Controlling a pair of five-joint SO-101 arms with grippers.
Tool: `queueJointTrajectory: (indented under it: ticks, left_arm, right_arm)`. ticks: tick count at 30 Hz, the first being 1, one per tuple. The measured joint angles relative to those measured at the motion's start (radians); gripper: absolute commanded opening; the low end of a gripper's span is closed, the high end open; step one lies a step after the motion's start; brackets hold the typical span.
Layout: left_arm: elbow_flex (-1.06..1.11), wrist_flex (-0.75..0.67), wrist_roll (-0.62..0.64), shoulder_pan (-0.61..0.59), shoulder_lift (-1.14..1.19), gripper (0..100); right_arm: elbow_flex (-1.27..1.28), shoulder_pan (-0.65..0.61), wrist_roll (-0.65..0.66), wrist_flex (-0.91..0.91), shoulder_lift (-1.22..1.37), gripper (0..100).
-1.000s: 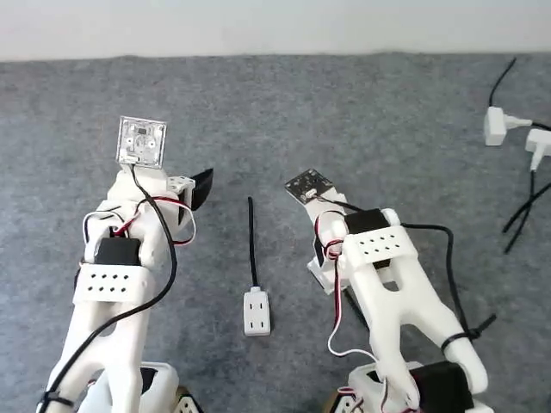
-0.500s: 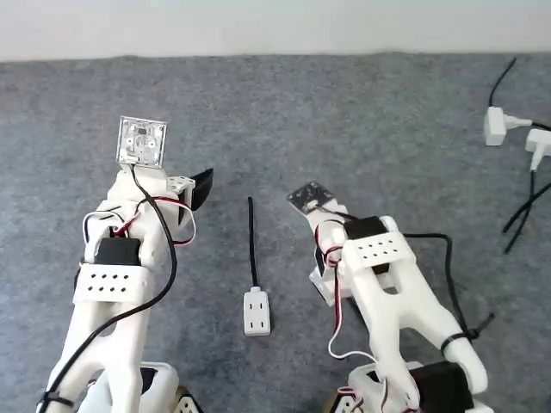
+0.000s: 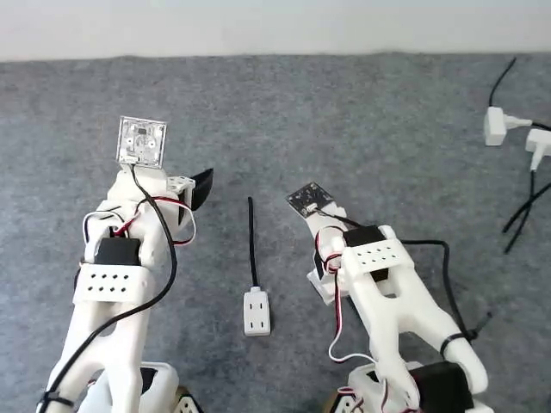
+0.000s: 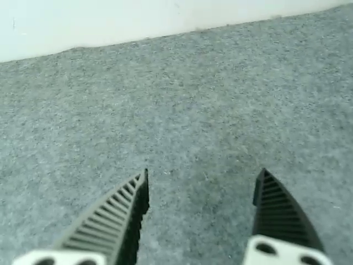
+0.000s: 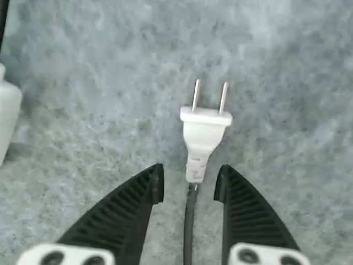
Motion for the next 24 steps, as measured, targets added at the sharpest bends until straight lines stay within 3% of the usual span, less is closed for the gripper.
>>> queueJointTrajectory:
  ticks: [18, 24]
  left_arm:
    - [0.0, 0.0, 0.0, 0.0, 0.0, 29]
    - [0.0, 0.0, 0.0, 0.0, 0.0, 29]
  right_arm:
    - [-0.012, 0.02, -0.002, -0.049, 0.144, 17.0]
    - [-0.012, 0.041, 0.0, -0.054, 0.144, 2.4]
